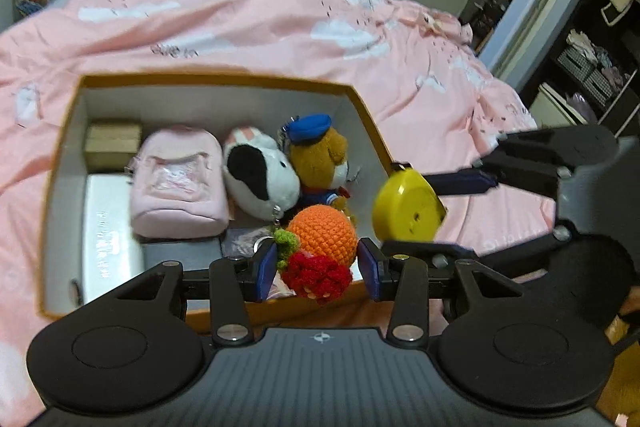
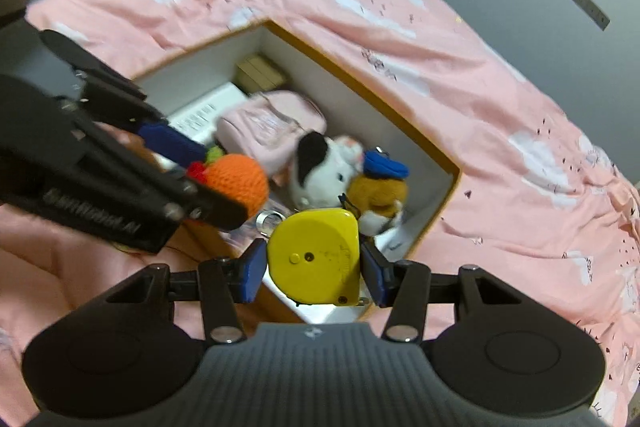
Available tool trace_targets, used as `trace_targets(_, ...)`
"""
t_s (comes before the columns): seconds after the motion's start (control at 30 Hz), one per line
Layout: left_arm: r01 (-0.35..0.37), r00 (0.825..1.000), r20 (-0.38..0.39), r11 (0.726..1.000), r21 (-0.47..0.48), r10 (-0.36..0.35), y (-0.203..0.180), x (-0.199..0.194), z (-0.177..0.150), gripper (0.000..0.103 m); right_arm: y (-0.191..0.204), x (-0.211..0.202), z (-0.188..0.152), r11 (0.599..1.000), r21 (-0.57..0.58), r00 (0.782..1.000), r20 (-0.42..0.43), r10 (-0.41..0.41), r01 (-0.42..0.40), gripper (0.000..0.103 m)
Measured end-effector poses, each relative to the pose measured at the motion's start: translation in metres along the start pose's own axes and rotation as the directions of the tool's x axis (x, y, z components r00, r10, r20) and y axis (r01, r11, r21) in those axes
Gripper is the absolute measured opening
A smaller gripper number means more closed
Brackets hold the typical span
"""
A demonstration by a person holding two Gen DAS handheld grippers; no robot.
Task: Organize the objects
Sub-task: 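Lower the tape measure and fruit into the orange box and open both tools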
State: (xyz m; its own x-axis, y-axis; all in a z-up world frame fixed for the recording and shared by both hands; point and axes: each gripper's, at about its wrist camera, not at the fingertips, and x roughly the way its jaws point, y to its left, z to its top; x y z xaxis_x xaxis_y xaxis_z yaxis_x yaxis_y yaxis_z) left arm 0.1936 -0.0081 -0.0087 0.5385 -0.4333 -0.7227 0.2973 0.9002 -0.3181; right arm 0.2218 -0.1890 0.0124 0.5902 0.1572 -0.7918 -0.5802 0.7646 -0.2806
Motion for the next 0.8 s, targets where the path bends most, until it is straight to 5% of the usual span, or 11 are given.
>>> trace_targets(0.47,0.012,0.992,-0.127,1.0,-0.026,-0.015,0.013,0.066,0.013,0.049,-0.016,0.08,0.008,0.99,-0.045,0.967,-0.222,0.121,-0.134,0.053)
trace_targets(0.8,-0.004,0.984,-0.176,0.997,-0.083,-0.011,0.03,0.09,0.017,0.049,-0.03,0.098,0.012,0.98,-0.022,0.941,-0.283,0.184,-0.198,0.053)
